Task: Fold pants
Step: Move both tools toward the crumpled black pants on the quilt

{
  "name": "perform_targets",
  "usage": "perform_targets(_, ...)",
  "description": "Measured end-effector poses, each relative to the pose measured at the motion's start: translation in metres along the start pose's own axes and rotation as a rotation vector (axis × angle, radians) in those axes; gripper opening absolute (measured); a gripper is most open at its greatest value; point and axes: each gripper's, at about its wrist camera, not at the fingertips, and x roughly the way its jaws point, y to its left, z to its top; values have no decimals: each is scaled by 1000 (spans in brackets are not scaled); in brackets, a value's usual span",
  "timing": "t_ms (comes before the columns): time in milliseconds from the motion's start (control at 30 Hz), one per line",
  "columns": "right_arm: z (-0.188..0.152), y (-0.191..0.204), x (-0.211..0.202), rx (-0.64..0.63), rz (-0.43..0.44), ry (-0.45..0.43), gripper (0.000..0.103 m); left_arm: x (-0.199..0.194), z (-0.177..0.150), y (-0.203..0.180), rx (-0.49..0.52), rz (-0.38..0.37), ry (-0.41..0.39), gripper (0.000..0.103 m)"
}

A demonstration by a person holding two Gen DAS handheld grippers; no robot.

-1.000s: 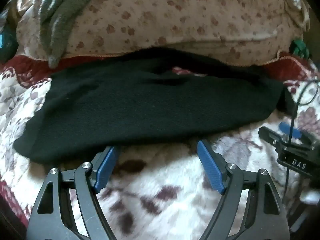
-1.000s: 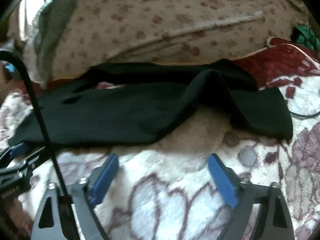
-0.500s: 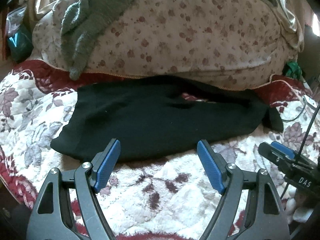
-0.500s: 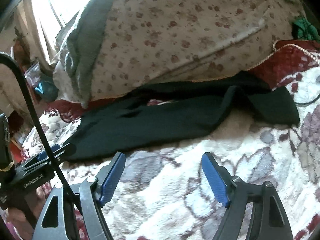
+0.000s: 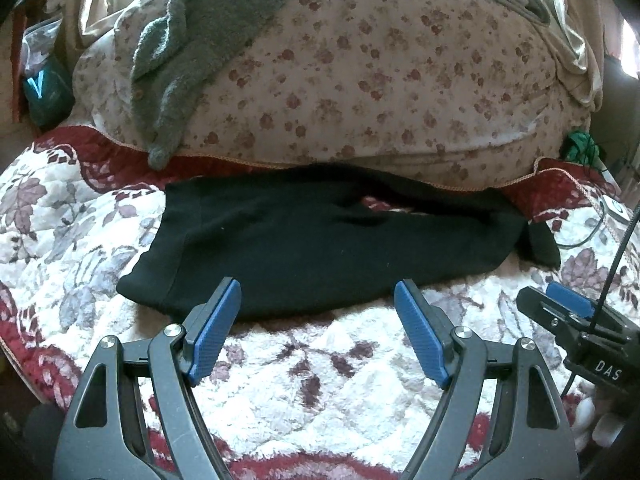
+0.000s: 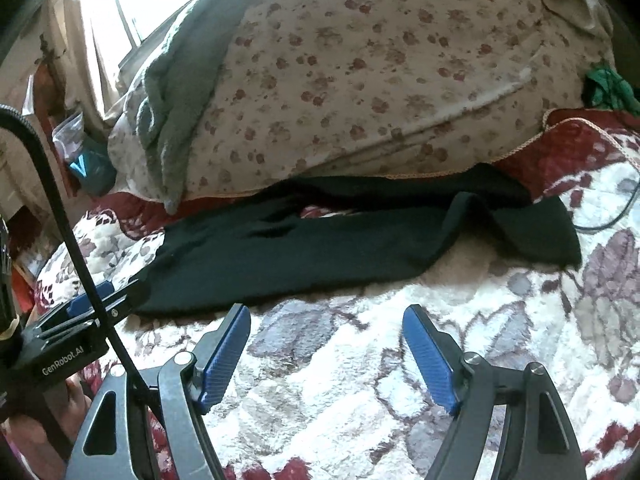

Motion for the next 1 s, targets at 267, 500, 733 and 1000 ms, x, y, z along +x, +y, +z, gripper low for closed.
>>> perform_targets(267,-5,-10,-4,17,-6,-14,77,2,-1,0,-3,-1,13,80)
perform_targets(500,-5,-10,-3,4,-4,-28,77,4,0,0,-4,2,19,80)
perform_targets(733,-6,-18,2,39,-13,5,77,9,-1,12,-27,7,34,80)
perform_targets(1000,-7,-26,12,48,-11,28,77,18,-3,19,-48,24,59,80)
